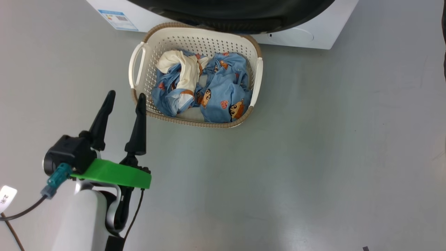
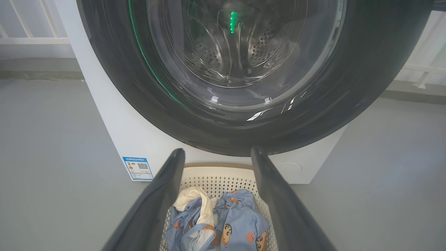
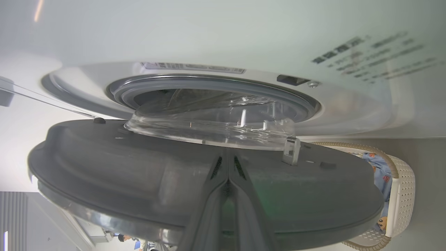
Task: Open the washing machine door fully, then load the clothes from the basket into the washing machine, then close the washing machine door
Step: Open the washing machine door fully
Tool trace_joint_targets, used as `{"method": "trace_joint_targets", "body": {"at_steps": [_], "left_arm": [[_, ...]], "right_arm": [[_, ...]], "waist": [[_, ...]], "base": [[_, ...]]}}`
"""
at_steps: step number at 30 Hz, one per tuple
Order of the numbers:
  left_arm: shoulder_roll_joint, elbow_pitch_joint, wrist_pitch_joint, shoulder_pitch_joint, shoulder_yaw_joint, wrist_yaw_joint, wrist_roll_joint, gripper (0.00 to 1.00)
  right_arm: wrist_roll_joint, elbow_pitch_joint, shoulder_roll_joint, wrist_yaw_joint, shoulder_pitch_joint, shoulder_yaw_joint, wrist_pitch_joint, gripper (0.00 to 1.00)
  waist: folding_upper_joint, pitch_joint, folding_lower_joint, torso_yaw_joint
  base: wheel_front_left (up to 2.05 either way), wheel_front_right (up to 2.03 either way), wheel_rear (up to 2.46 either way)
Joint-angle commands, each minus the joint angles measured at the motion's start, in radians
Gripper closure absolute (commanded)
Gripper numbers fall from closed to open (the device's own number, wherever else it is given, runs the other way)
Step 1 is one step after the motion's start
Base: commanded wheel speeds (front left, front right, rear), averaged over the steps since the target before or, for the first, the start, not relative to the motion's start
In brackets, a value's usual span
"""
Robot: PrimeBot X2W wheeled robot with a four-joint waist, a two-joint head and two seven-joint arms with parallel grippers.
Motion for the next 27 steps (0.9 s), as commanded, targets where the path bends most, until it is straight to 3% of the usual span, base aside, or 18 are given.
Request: {"method": "trace_joint_targets", "body": {"at_steps": [1, 18, 27], "left_arm": [[0.031, -0.027, -0.006, 0.008, 0.038, 0.003, 0.015, 0.00], [0.031, -0.024, -0.006, 0.017, 0.031, 0.000, -0.003, 0.00], [0.031, -0.030, -0.006, 0.021, 0.033, 0.001, 0.004, 0.00]], "right_arm": [[0.007, -0.029, 0.043, 0.002, -0.002, -0.001, 0.027, 1.00], [-0.085, -0.191, 0.066, 0.002, 0.075, -0.083, 0.136, 1.00], [-0.041, -0.175, 0.067, 0.002, 0.085, -0.058, 0.242, 1.00]], "waist": [[0.0000, -0.004, 0.0000, -0.004], [0.0000, 0.002, 0.0000, 0.023], [0.0000, -0.014, 0.0000, 0.024]], "base": [[0.00, 0.00, 0.00], [0.00, 0.00, 0.00], [0.00, 0.00, 0.00]]}}
